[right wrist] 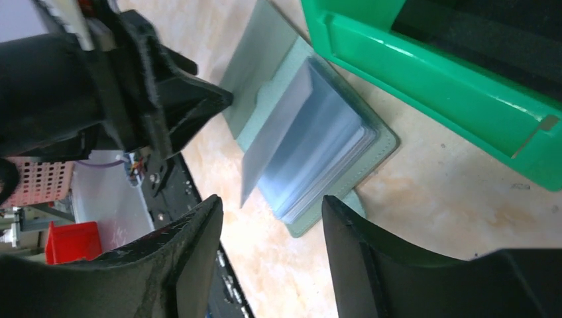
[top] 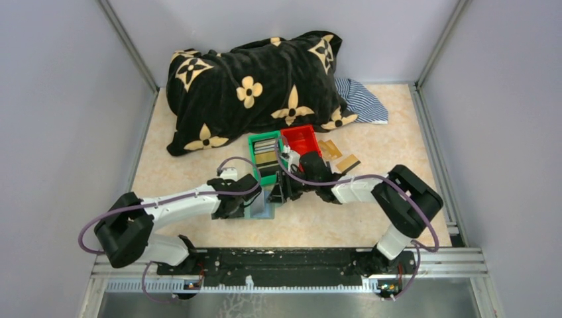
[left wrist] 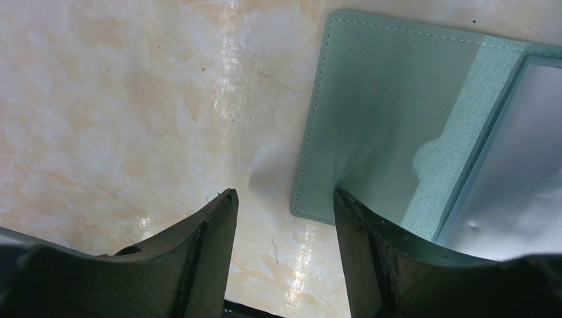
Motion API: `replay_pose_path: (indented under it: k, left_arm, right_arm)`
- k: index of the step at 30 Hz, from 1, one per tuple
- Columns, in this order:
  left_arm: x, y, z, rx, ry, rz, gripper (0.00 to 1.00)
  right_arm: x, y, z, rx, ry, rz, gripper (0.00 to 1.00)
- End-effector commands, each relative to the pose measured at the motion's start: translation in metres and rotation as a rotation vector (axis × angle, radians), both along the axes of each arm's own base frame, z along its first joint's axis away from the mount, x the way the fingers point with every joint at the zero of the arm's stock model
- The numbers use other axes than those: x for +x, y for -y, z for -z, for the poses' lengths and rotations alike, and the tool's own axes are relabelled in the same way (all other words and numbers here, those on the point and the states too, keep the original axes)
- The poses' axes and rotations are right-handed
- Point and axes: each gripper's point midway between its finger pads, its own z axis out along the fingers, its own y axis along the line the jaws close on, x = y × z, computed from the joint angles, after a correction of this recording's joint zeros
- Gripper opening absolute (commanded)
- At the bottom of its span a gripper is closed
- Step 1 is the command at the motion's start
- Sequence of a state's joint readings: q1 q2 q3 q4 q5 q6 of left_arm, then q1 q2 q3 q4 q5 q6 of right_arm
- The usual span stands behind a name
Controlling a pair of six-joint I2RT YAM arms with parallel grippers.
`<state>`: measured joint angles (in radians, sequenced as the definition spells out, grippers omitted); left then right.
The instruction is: Take the credit cards out of the card holder
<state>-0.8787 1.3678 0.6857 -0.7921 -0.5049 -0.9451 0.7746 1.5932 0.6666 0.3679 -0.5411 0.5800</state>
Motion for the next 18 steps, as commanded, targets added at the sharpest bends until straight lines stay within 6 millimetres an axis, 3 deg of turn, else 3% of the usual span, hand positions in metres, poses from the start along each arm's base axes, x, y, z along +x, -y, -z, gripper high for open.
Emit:
replay_pose_path:
  k: [1, 7, 18]
  left_arm:
    - [-0.006, 0.014, 0.022, -0.096, -0.028, -0.02, 0.63]
    - [-0.009, 0.014, 0.023, -0.104, -0.033, -0.026, 0.63]
    - [-0.008, 0.016, 0.026, -0.105, -0.04, -0.006, 0.63]
  right_arm:
    - [0.009, -0.021, 0.002, 0.037, 0.028, -0.026, 0.62]
    - [0.005, -0.022, 0.025, -0.003, -0.015, -0.039, 0.72]
    - [-0.003, -0.035, 0.026, 0.008, -0.033, -0.079, 0.67]
